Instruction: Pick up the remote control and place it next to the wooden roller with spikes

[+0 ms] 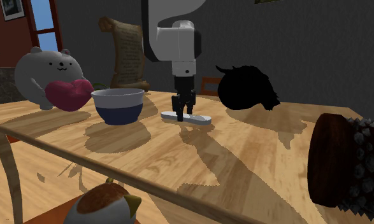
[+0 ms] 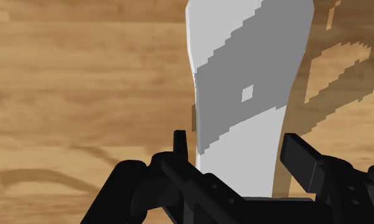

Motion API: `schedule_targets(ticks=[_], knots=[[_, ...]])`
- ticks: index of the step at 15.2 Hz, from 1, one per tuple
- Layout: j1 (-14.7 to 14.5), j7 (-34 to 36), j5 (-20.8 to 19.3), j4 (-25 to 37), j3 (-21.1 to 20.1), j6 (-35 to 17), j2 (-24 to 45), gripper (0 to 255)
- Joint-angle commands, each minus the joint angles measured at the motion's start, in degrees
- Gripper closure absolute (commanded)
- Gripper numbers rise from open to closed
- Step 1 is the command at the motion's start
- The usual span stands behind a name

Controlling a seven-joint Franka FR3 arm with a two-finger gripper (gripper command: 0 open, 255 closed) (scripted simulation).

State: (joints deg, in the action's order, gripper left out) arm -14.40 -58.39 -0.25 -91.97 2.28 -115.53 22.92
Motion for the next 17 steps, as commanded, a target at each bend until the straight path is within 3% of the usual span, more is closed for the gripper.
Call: schedule_targets(ticks=[1,8,17], knots=[[0.0,0.0,0.0,0.0,0.0,0.01,0.0,255],[0.0,0.0,0.0,-0.01,0.0,0.0,0.0,255],[-0.01,-0.06,-0.04,4.66,0.02,6.24,-1.57,255]])
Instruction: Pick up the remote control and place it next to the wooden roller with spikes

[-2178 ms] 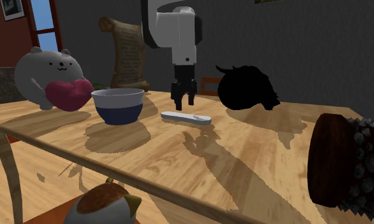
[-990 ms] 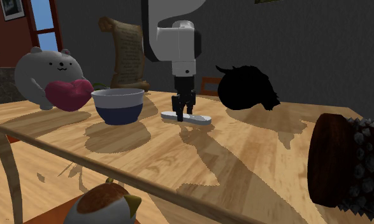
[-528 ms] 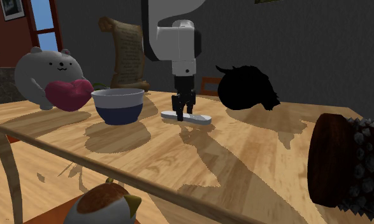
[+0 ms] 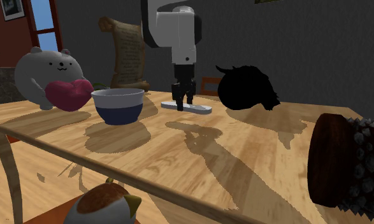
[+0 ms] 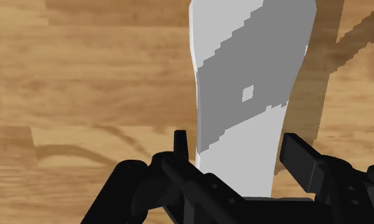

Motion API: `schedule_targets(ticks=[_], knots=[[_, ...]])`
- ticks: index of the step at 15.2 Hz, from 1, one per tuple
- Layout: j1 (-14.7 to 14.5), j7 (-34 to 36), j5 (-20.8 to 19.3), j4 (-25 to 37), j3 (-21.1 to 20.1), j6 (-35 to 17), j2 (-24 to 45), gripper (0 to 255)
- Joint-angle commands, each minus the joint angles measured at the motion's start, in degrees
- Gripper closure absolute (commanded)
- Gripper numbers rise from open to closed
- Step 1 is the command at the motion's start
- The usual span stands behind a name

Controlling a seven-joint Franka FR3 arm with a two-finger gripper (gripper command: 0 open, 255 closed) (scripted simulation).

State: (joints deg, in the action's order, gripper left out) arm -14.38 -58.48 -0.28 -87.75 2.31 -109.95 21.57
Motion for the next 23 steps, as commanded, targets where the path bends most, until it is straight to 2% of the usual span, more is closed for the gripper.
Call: schedule_targets(ticks=[1,13,23], knots=[[-0.02,0.03,-0.01,1.04,0.0,1.37,-0.33,255],[0.02,-0.09,0.0,9.86,0.02,10.48,-0.62,255],[0.13,-0.23,0.07,20.19,0.04,19.11,1.08,255]])
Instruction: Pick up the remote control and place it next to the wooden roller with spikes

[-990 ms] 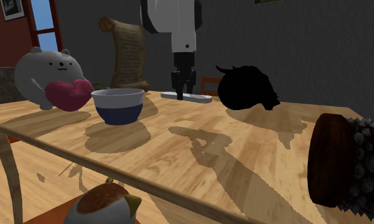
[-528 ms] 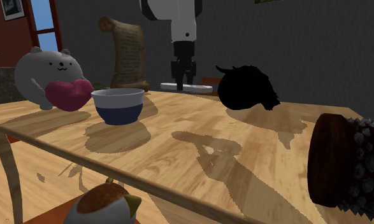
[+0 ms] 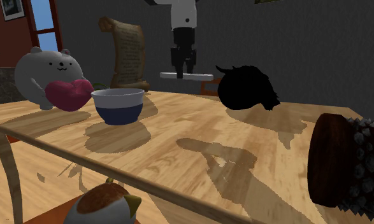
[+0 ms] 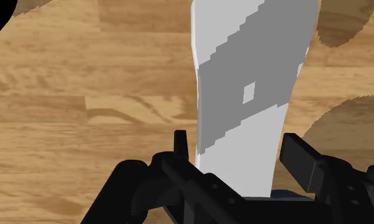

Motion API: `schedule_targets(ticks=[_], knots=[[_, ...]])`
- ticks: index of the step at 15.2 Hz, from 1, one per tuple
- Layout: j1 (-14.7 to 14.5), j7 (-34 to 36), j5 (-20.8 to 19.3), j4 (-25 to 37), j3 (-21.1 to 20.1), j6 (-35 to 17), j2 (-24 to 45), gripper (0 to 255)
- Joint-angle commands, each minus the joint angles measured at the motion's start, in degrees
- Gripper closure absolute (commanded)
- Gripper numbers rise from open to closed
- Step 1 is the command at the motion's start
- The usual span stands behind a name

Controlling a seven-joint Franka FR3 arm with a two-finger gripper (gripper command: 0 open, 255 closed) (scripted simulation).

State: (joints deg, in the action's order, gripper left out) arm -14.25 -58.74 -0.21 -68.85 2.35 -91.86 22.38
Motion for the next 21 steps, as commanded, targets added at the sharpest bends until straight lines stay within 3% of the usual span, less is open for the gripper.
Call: schedule_targets(ticks=[1,9,14,21], knots=[[0.01,0.01,0.02,2.55,0.0,1.96,0.58,255],[0.19,-0.13,0.16,13.97,0.0,9.84,4.13,255],[3.04,-4.5,0.1,-4.05,1.4,3.75,-7.87,255],[6.92,-11.37,-0.38,-19.21,4.3,-0.2,-19.21,255]])
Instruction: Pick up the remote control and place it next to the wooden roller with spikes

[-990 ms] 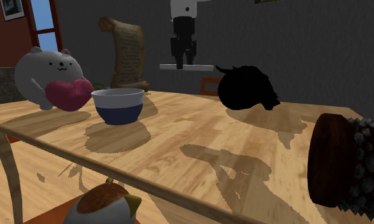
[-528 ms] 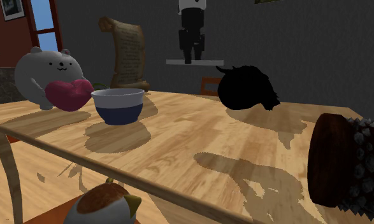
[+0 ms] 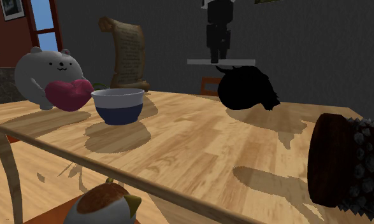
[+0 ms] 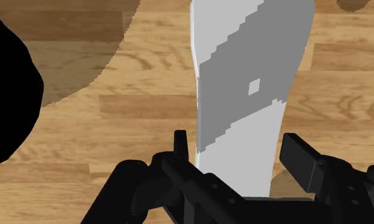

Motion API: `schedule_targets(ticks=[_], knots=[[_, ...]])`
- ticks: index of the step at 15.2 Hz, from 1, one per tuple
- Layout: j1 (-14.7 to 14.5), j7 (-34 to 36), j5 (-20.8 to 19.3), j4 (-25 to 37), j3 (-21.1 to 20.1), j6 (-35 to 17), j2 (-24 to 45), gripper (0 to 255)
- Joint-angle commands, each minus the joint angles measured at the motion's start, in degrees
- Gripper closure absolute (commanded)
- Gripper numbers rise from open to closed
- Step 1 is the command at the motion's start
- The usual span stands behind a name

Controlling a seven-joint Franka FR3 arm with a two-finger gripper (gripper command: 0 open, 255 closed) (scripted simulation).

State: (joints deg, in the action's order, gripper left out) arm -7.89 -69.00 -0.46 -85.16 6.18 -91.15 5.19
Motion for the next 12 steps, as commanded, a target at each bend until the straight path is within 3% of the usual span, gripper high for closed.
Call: schedule_targets(ticks=[1,12], knots=[[1.11,-2.15,-0.26,-4.55,0.96,-1.25,-3.36,255],[7.08,-14.47,-2.47,-16.97,7.62,-3.09,-14.39,255]])
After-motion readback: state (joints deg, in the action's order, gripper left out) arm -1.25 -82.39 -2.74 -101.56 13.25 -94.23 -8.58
